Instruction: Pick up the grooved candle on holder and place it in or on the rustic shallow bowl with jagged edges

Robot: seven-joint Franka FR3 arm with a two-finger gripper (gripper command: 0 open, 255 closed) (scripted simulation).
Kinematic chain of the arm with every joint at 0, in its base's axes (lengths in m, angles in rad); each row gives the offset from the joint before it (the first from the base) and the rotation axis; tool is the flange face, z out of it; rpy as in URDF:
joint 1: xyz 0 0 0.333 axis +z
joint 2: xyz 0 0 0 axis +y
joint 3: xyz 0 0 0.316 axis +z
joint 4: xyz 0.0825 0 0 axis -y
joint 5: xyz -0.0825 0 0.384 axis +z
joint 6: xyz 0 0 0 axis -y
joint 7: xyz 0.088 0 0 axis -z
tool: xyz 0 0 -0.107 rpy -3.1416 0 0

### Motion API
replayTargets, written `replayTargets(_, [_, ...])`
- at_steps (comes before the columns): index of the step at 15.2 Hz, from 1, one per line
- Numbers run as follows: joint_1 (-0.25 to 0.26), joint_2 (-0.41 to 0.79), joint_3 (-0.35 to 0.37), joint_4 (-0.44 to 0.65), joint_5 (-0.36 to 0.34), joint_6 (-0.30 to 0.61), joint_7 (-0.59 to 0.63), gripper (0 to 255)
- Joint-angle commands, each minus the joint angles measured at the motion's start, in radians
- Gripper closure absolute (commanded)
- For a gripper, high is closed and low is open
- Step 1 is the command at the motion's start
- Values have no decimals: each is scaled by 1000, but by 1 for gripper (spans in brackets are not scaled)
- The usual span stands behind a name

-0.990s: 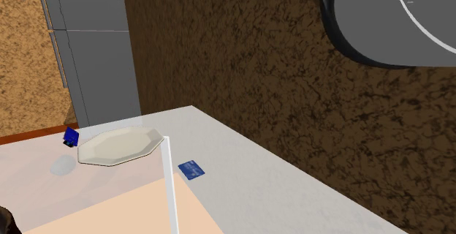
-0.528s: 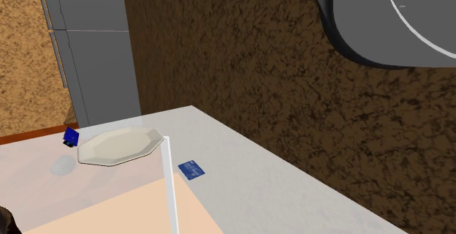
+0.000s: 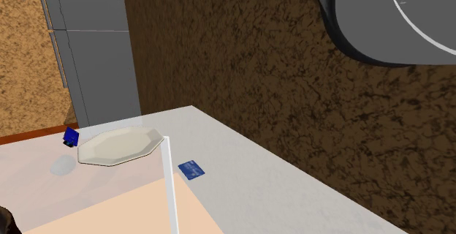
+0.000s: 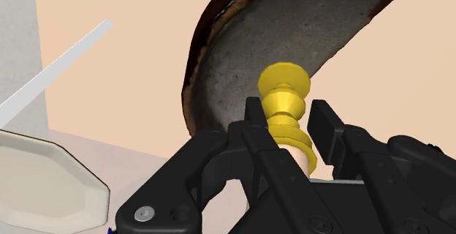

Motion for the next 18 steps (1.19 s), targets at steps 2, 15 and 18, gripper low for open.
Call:
replayTargets(2, [0, 0, 0, 0, 0, 0, 0, 0])
replayTargets(15, [18, -26, 9, 83, 12, -106, -14, 0])
replayTargets(18, [18, -26, 9, 83, 12, -106, -14, 0])
